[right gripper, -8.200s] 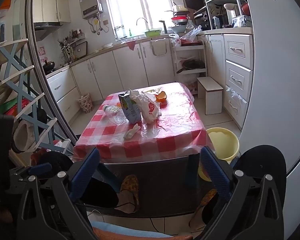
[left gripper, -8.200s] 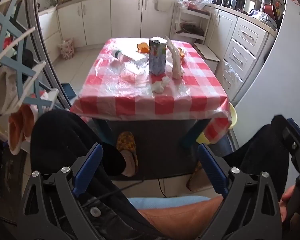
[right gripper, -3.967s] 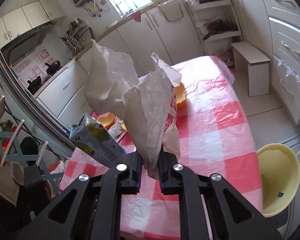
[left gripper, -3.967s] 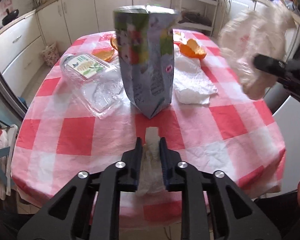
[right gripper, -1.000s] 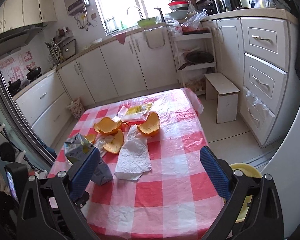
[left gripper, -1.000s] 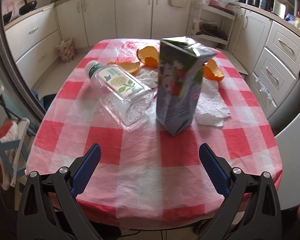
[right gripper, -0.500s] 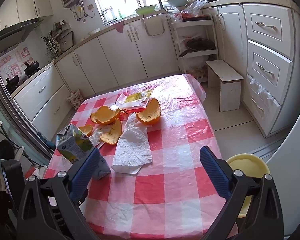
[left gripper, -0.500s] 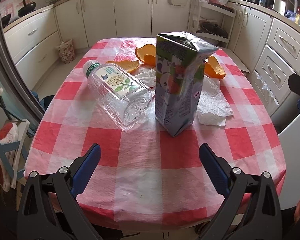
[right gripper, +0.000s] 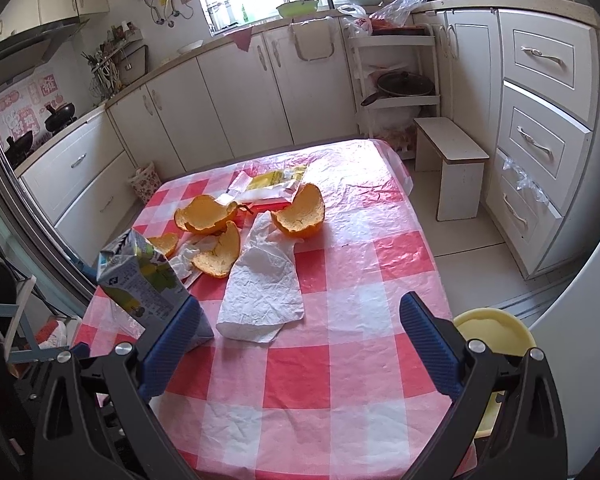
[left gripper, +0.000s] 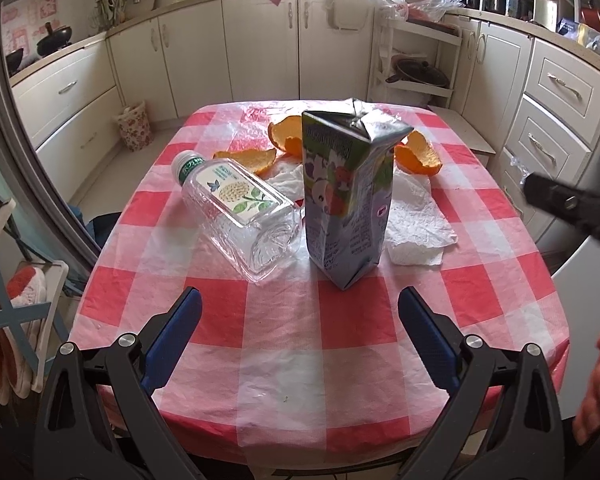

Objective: Collect trash
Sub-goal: 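Return both open tools over the table, then grasp the white paper towel with the right gripper while the left gripper grasps the juice carton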

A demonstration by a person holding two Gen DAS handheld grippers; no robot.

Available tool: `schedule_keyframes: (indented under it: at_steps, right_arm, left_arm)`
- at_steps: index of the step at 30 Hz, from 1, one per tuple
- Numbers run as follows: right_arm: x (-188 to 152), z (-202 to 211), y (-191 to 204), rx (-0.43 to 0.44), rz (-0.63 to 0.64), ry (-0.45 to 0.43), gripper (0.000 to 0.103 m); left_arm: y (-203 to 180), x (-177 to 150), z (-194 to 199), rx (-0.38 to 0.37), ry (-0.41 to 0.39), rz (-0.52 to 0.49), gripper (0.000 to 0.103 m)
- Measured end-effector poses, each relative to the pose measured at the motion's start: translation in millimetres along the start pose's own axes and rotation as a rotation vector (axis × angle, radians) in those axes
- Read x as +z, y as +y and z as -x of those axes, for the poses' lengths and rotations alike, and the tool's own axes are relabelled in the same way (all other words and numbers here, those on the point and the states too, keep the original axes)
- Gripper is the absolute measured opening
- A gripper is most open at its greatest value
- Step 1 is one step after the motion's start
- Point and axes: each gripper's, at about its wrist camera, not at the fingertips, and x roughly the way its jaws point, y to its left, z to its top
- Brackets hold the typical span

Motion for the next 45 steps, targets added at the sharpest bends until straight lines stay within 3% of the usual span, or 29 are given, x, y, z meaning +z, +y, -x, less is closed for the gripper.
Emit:
schedule_keyframes:
  at_steps: [3,7,13,16,19,24,26,28,29,30,31,32,33,34,35,39,45]
  right_arm:
    - [1.6,-14.4,2.0,-0.018,0.014,0.032,0.096]
    - [11.2,-42.1,5.4,-0.017,0.039,0.104,0.096]
    - [17.9,-91.8,8.8,-0.055,0.159,0.198,0.096]
    - [13.9,-109.3,6.0,-0.023,0.119,0.234,0.096]
    - [14.3,-120.2,14.1,-0.016,0.158,0.244,0.096]
    - [16.9,-139.3,19.6,0.006,0.152,0.276,0.096]
    - [17.3,-144.3,25.7,-0.013,0.189,0.265,0.096]
    - [17.0,-147.0,29.8,-0.022,0.214,0.264,0.096]
    - [15.8,-146.7,32.0,-0.018,0.227,0.263,0.092]
    - [15.0,-146.3,33.9,-0.012,0.236,0.259,0.087]
    - [14.1,-144.2,36.0,-0.013,0.253,0.250,0.070]
    - [14.0,-141.9,38.1,-0.012,0.269,0.244,0.050]
    - [14.8,-140.0,39.0,0.002,0.273,0.245,0.040]
    - [16.0,-138.3,38.2,0.030,0.258,0.256,0.021]
    - [17.2,-138.4,35.9,0.055,0.238,0.270,0.013]
    - [18.6,-131.0,26.9,0.103,0.189,0.274,0.009]
    - [30.6,-107.2,19.6,0.140,0.144,0.215,0.007]
  left_arm:
    - [1.5,7.4,6.7,-0.022,-0.029,-0.009,0.095]
    - [-3.5,28.2,11.2,-0.067,-0.069,-0.102,0.095]
    - [-19.5,52.8,-2.7,-0.021,-0.159,-0.291,0.095]
    - [-17.9,63.0,-15.3,-0.031,-0.149,-0.282,0.095]
    - [-17.7,69.4,-21.4,-0.065,-0.154,-0.277,0.095]
    - [-30.4,71.3,-28.2,-0.133,-0.155,-0.330,0.094]
    - [-34.2,69.0,-31.4,-0.157,-0.140,-0.341,0.085]
    - [-34.9,67.8,-35.8,-0.184,-0.115,-0.338,0.066]
    - [-33.8,66.9,-38.4,-0.196,-0.099,-0.334,0.059]
    - [-32.2,66.8,-41.7,-0.203,-0.080,-0.326,0.045]
    - [-29.6,67.3,-45.2,-0.210,-0.057,-0.311,0.033]
    - [-26.0,68.1,-48.2,-0.228,-0.036,-0.285,0.031]
    - [-21.9,69.6,-49.3,-0.237,-0.029,-0.258,0.031]
    - [-19.5,70.1,-49.1,-0.243,-0.026,-0.241,0.031]
    - [-17.6,70.2,-49.3,-0.249,-0.025,-0.225,0.031]
    - [-10.1,70.0,-44.7,-0.269,-0.035,-0.180,0.031]
    - [-0.3,74.6,-31.5,-0.277,-0.068,-0.132,0.031]
